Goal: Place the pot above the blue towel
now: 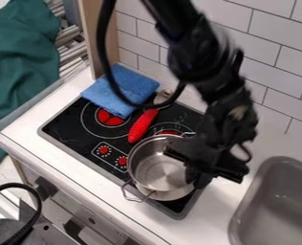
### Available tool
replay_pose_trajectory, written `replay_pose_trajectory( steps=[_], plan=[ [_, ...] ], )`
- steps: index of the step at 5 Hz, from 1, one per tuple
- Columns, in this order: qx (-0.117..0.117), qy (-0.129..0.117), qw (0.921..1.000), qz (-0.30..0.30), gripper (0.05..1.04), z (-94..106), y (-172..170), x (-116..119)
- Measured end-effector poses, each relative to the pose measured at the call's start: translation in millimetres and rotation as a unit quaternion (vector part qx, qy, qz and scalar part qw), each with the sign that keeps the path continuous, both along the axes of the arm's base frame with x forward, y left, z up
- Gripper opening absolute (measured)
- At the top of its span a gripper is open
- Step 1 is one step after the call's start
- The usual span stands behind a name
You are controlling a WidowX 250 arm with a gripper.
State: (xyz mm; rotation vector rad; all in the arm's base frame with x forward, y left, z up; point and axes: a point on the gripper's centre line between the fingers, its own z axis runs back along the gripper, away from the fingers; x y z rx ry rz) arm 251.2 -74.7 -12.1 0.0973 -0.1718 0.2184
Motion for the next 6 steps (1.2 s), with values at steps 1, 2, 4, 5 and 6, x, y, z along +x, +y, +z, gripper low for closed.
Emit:
replay_pose_trajectory(
  steps=[1,2,4,5,6],
  plan=[
    [0.018,0.030,0.9987,0.037,0.057,30.8,0.5,6.3],
    [0.039,0.043,0.9963,0.063,0.057,60.4,6.0,23.3],
    [0.022,0.017,0.9975,0.065,0.057,45.0,82.8,63.9],
    [0.019,-0.011,0.9987,0.046,0.057,33.8,114.1,85.1],
    [0.014,-0.028,0.9990,0.031,0.057,24.5,133.4,101.5]
  ],
)
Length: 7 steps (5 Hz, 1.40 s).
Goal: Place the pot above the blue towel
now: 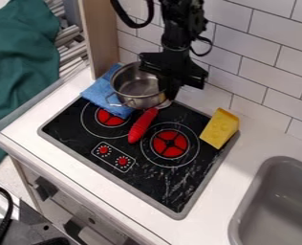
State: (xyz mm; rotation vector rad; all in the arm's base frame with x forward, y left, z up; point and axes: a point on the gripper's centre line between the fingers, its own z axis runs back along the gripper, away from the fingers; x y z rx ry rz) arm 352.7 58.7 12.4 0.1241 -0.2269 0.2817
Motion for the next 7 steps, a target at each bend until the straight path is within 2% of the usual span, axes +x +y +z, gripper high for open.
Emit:
replay_pose_trajectory(
  steps=[1,2,3,4,6,7],
  plan=[
    [0.006,-0.015,0.9999,-0.005,0.057,-0.8,20.8,18.3],
    [0.008,-0.008,0.9999,0.001,0.057,-8.5,33.8,23.7],
    [0.016,0.011,0.9998,0.011,0.057,-16.3,49.9,24.6],
    [0.024,0.019,0.9994,0.017,0.057,-19.0,62.9,22.0],
    [0.012,0.036,0.9992,0.014,0.081,-30.9,63.3,19.7],
    [0.010,0.047,0.9987,0.019,0.227,-30.6,62.2,16.3]
  ],
)
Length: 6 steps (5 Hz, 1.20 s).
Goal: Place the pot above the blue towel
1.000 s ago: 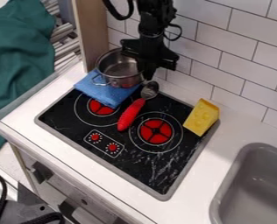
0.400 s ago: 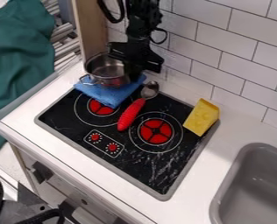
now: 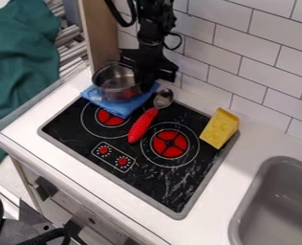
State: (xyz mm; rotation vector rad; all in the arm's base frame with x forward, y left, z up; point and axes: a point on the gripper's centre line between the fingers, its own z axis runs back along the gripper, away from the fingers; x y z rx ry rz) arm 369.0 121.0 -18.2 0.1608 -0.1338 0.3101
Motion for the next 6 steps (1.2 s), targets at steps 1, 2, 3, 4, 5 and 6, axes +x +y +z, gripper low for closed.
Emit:
replay_pose_trajectory(
  steps=[1,2,3,4,5,6],
  plan=[
    [-0.002,-0.003,1.0000,0.008,0.486,5.2,-2.5,-1.2],
    [-0.024,-0.022,0.9993,0.018,0.801,32.6,-13.6,-7.5],
    [-0.076,-0.017,0.9963,0.037,1.011,49.6,-36.7,-23.7],
    [-0.110,0.012,0.9927,0.047,1.007,53.2,-59.4,-48.5],
    [-0.120,0.025,0.9919,0.034,1.005,51.6,-75.5,-64.4],
    [-0.101,0.038,0.9941,0.004,1.005,47.7,-80.2,-73.0]
  ],
)
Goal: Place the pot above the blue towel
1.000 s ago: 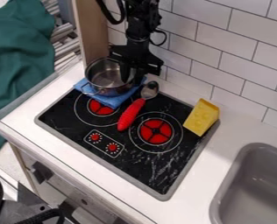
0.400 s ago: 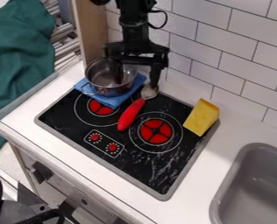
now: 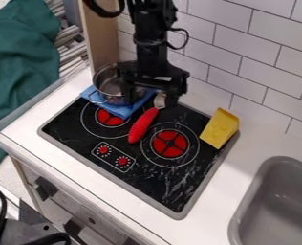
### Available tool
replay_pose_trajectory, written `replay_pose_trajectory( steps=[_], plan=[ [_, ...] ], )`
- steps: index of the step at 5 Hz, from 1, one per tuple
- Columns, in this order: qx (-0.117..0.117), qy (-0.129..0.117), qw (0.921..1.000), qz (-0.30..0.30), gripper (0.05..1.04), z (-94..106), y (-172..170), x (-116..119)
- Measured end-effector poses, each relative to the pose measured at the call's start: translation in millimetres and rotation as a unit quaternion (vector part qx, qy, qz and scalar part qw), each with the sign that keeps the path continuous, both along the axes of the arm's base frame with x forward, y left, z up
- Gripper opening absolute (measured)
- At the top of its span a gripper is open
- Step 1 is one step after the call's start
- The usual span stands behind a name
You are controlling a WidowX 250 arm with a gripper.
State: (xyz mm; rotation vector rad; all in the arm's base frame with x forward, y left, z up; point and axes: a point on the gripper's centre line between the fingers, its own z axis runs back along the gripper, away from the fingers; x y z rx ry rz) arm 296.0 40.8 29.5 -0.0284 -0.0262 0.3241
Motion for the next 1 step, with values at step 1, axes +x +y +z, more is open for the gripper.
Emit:
replay_pose_trajectory(
  steps=[1],
  plan=[
    [0.031,0.002,0.9988,-0.038,1.005,-4.1,-3.0,-2.3]
  ],
)
